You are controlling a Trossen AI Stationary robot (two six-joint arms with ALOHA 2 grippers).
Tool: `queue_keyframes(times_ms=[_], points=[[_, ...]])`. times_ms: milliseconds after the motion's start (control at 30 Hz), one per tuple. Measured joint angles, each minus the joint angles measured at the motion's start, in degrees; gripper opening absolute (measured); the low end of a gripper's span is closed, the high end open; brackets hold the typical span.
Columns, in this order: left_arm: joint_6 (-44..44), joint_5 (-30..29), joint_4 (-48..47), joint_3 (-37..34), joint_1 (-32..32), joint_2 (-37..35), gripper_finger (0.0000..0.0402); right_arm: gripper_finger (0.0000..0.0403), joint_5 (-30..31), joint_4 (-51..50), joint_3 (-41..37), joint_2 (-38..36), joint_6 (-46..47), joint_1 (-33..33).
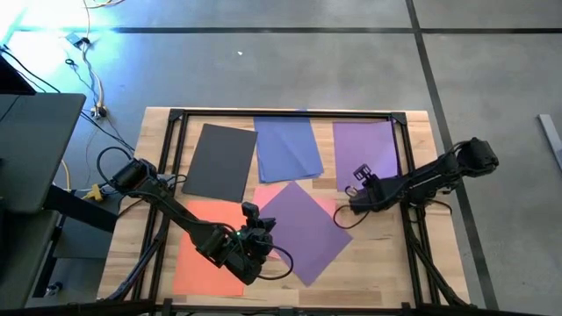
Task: Organize paper
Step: Stack the bottom violet paper on top of the top violet paper
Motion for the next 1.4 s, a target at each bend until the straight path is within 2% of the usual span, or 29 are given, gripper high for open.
queue_keyframes(times_ms=[433, 733, 867, 1100, 1400], points=[[0.0, 0.0, 0.0, 0.0, 0.0, 0.0, 0.003, 0.0, 2.9, 0.0, 0.0, 0.0, -2.8, 0.0], [0.0, 0.0, 0.0, 0.0, 0.0, 0.0, 0.003, 0.0, -2.1, -0.7, 0.0, 0.0, 1.0, 0.0], [0.0, 0.2, 0.0, 0.0, 0.0, 0.0, 0.003, 0.0003, -1.7, -2.2, 0.0, 0.0, 3.0, -0.1], [0.0, 1.2, 0.4, 0.0, 0.1, 0.0, 0.003, 0.0051, -1.8, -2.5, 0.0, 0.0, 6.5, -2.9], [0.1, 1.3, 0.4, 0.0, 0.1, 0.0, 0.003, 0.0115, -2.2, -2.1, 0.0, 0.0, 6.2, -5.0]])
